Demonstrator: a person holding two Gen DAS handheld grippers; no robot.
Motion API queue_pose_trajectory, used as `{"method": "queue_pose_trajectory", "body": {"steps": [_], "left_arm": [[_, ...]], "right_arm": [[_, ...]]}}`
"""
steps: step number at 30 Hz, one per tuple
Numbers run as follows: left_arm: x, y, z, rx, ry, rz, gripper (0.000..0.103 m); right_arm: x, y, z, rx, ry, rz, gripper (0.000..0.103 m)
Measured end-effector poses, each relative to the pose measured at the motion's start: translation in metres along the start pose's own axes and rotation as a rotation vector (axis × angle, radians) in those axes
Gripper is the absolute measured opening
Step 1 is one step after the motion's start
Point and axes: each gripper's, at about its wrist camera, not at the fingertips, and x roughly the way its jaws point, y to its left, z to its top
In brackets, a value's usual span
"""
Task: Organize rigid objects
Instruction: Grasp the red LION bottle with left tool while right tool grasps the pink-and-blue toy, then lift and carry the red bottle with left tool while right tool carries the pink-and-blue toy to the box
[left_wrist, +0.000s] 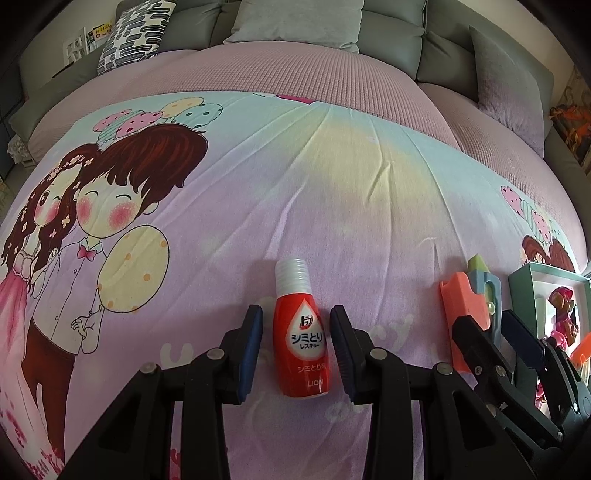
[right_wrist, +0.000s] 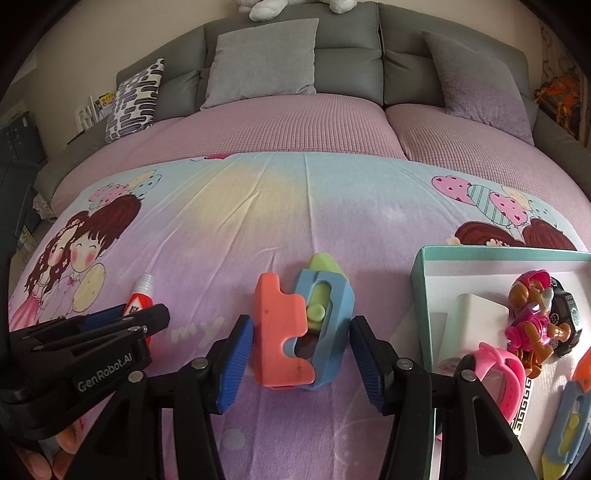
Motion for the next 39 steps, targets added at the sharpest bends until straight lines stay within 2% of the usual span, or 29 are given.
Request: {"method": "queue_pose_trajectory", "body": {"steps": [15,34,39], "left_arm": [[0.002,-0.0023,-0.0021,0.031,-0.012,0.035,0.04],[0.0017,-0.0035,-0.0016,0.049,-0.017,0.049,0.04],[0.0003,-0.0039,-0.0007,0.055,-0.023,0.051,0.03]], "right_arm": [[0.0079,0.0047,-0.0039,-0.02,0.0,-0.04,0.059],[0.0064,0.0033,-0.004,-0.012,-0.005,-0.034,0.058],[0.0038,0.0,-0.0031,0.011,-0.005,-0.013,0.058]]}}
